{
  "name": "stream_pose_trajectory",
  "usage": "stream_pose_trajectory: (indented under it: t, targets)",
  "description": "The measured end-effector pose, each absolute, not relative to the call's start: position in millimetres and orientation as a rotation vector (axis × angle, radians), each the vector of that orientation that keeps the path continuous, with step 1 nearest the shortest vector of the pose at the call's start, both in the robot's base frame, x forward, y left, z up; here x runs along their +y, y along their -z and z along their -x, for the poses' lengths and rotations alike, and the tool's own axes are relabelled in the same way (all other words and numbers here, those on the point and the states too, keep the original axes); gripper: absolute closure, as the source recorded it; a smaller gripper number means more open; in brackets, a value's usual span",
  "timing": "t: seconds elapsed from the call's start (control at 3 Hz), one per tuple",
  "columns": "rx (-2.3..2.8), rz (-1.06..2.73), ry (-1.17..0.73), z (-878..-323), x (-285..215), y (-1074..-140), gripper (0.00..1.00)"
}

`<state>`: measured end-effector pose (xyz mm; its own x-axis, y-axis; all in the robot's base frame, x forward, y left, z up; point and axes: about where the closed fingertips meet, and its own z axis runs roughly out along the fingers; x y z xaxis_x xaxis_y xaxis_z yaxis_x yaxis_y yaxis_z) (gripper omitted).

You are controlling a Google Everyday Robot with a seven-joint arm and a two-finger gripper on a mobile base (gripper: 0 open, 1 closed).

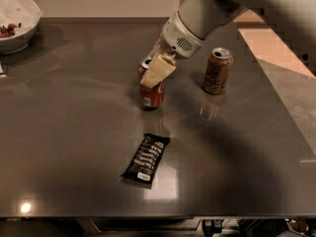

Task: Move coke can near rxbar chocolate

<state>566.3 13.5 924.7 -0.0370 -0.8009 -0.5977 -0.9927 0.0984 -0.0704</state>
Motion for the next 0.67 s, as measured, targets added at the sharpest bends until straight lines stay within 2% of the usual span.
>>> stream_pose_trajectory:
  t: [0.67]
  targets:
    - [1.798,1.867,-0.531,-519,52,-926,1.0]
